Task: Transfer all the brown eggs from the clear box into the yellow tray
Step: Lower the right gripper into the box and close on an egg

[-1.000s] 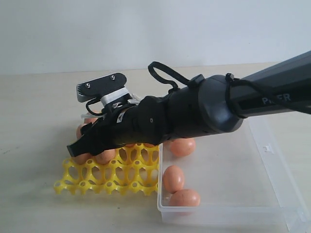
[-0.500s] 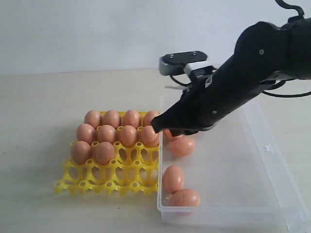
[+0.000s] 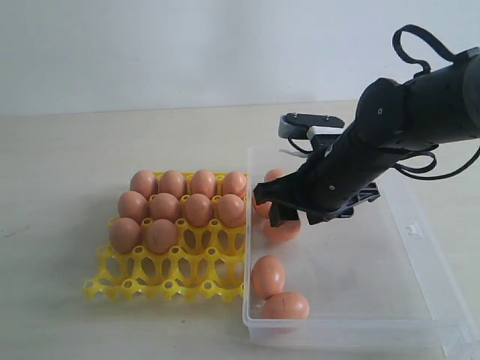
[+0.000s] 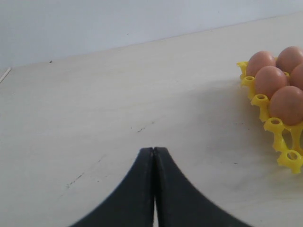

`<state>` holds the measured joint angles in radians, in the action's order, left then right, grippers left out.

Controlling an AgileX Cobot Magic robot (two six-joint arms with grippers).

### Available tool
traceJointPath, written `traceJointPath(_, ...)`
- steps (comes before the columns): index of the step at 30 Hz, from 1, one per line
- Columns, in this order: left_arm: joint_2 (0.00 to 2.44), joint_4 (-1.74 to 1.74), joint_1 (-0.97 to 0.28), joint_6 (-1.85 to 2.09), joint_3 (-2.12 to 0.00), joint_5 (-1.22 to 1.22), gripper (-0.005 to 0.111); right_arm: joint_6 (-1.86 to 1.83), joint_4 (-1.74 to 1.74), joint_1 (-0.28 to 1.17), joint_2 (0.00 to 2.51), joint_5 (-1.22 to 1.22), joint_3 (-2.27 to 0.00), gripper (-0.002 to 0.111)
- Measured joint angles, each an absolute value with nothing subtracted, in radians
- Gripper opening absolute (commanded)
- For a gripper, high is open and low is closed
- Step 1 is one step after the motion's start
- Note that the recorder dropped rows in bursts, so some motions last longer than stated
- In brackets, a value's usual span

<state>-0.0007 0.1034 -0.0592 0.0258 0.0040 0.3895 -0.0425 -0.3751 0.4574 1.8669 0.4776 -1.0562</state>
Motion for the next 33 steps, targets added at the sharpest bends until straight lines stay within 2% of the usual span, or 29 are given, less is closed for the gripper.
traceJointPath(33, -0.001, 0.103, -0.059, 0.026, 0.004, 0.389, 0.0, -0.127, -0.728, 0.44, 1.991, 0.396, -1.064, 0.059)
